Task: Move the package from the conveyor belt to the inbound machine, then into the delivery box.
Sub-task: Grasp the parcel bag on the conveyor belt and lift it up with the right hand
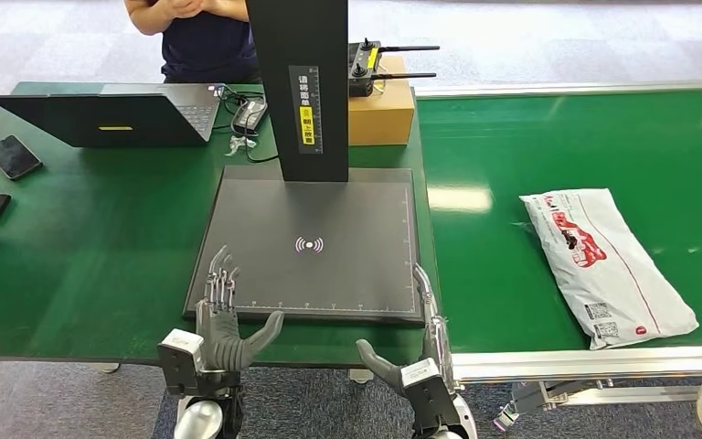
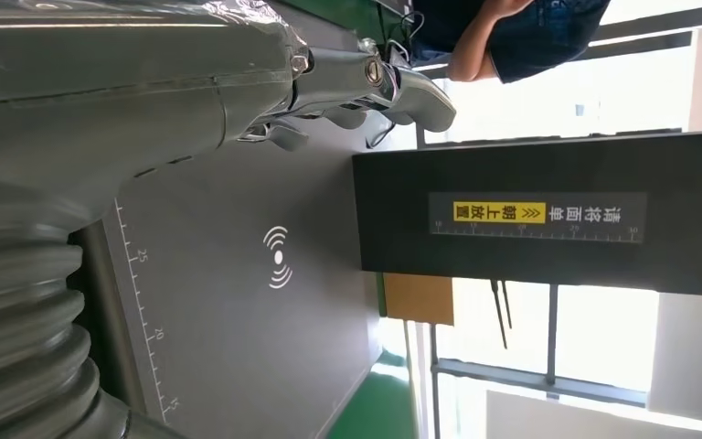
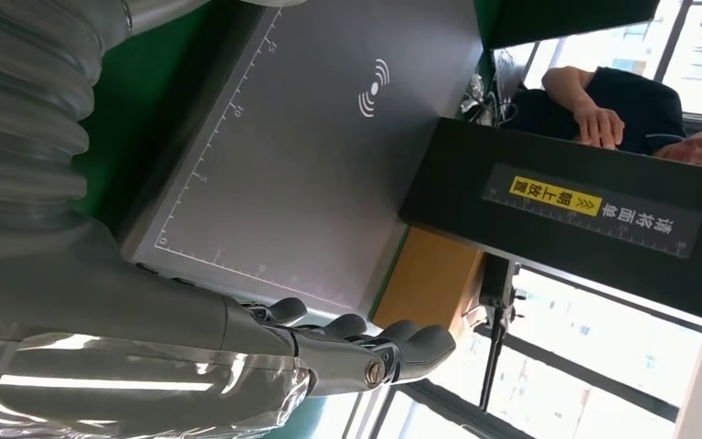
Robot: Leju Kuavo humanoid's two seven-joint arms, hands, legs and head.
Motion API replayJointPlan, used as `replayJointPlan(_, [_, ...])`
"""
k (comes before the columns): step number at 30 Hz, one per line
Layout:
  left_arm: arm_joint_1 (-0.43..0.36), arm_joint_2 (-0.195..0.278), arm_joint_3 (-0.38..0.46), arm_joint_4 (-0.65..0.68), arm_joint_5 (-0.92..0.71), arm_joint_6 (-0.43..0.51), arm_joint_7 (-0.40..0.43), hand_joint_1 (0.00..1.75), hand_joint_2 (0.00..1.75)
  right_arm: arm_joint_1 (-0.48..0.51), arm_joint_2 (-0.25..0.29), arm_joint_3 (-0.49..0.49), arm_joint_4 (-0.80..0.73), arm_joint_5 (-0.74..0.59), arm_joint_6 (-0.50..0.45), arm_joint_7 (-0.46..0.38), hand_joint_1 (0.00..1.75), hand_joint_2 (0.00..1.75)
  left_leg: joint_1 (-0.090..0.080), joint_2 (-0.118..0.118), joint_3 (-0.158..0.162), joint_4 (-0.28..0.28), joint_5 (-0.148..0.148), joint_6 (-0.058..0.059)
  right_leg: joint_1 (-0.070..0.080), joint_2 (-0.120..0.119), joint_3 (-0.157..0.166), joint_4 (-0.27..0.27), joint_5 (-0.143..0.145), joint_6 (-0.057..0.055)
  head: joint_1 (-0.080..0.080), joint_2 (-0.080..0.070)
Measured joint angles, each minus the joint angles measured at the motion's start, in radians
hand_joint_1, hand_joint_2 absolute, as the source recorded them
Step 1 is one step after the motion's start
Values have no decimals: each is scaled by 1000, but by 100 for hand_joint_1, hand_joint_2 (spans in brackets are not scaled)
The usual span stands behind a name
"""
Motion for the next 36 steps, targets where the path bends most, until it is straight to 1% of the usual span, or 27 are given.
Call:
replayJointPlan(4, [-2, 0, -1, 8, -3, -3, 0, 0, 175, -3, 0, 0, 3, 0, 5, 4, 0, 175, 0, 0, 0, 0, 0, 0, 0, 0, 0, 0, 0, 0, 0, 0])
replayJointPlan(7, [-8, 1, -8, 16, -27, 9, 0, 0, 175, -20, 0, 0, 20, -1, 32, 16, 0, 175, 0, 0, 0, 0, 0, 0, 0, 0, 0, 0, 0, 0, 0, 0])
replayJointPlan(9, [-20, 2, -16, 24, -65, 48, 0, 0, 175, -42, -1, 0, 48, -3, 57, 19, 0, 175, 0, 0, 0, 0, 0, 0, 0, 0, 0, 0, 0, 0, 0, 0])
replayJointPlan(14, [-71, 6, -28, 58, -205, 199, 0, 0, 175, -112, -11, 7, 137, -5, 110, 14, 0, 175, 0, 0, 0, 0, 1, 0, 0, 0, 1, 0, 1, 0, 0, 0])
replayJointPlan(17, [-94, 9, -27, 73, -277, 234, 0, 0, 175, -150, -27, 20, 179, -3, 123, 11, 0, 175, 0, 0, 0, 0, 1, 0, 0, 0, 1, 0, 1, 0, 0, 0])
replayJointPlan(22, [-101, 20, -13, 72, -368, 238, 13, 0, 175, -194, -81, 46, 212, -3, 144, 24, 0, 175, 0, 0, -1, 0, 1, 0, 0, 0, 0, 0, 1, 0, 0, 0])
replayJointPlan(27, [-87, 42, 5, 40, -428, 231, 35, 0, 175, -243, -161, 51, 228, -62, 165, 25, 0, 175, 0, 0, -1, 0, 1, 0, 0, -1, 0, 0, 1, 0, 0, 0])
replayJointPlan(30, [-80, 53, 7, 35, -463, 234, 48, 0, 175, -260, -200, 51, 237, -93, 162, 13, 0, 175, 0, 0, 0, 1, 1, 0, 0, -1, 0, 0, 1, 0, 0, 0])
replayJointPlan(36, [-62, 69, 8, 34, -511, 239, 77, 0, 175, -266, -248, 50, 238, -93, 146, 6, 0, 175, 0, 0, -1, 1, 1, 0, 0, -1, 0, 0, 1, 0, 0, 0])
